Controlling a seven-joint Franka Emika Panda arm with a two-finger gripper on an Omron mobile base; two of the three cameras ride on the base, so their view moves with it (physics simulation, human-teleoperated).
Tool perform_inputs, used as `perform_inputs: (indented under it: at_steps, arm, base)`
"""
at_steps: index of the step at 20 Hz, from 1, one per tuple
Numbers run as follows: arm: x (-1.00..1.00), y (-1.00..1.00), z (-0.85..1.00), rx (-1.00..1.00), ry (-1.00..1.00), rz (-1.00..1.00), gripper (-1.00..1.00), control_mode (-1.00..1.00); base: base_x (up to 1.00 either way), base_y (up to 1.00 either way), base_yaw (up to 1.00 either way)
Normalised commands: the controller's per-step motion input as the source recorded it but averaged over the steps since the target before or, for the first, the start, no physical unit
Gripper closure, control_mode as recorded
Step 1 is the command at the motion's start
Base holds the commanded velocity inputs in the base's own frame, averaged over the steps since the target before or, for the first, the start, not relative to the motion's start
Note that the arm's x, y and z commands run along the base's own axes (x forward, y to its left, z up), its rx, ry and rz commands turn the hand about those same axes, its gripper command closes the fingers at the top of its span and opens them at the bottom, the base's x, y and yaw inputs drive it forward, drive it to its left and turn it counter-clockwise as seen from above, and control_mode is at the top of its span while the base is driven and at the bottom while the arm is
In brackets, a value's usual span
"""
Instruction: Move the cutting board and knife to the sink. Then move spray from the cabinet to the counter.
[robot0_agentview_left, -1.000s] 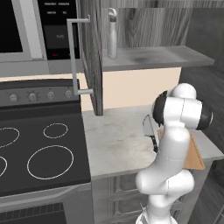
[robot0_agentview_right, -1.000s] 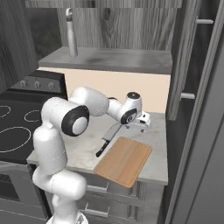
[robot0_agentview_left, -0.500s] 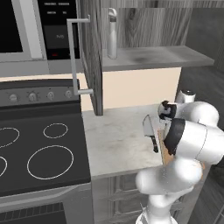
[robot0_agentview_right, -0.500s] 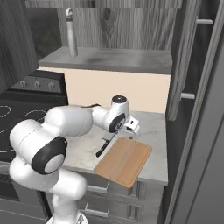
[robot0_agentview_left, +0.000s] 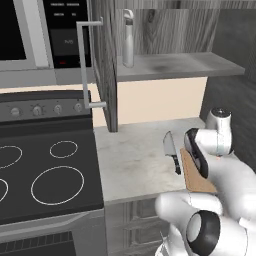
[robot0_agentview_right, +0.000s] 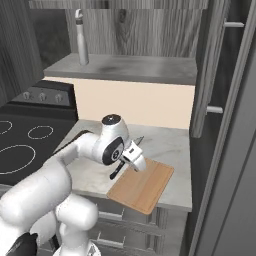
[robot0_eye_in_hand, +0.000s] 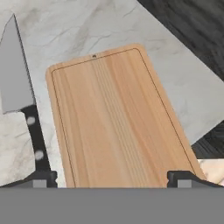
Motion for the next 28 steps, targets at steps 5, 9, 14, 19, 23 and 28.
perform_inputs:
  at_steps: [5,9,14,19,23,28]
  arm:
    - [-1.00,0.00,0.24,0.00,-0.04,-0.31,-1.00,-1.00]
    - [-1.00,0.00,-0.04,0.04,-0.15,-0.31,-1.00,-1.00]
    - [-0.90,-0.05,0.07,0.09,-0.22,-0.16,-1.00,-1.00]
    - [-0.78,-0.06,0.06,0.24,-0.18,0.00,-1.00,-1.00]
    - [-0.77,-0.03,-0.02,0.37,-0.23,-0.05,-1.00,-1.00]
    - [-0.27,0.00,-0.03,0.21,-0.29,-0.17,-1.00,-1.00]
  base:
    - [0.00,0.00,0.00]
    - [0.00,0.00,0.00]
    - [0.00,0.00,0.00]
    - [0.00,0.00,0.00]
    - [0.00,0.00,0.00]
    - [0.00,0.00,0.00]
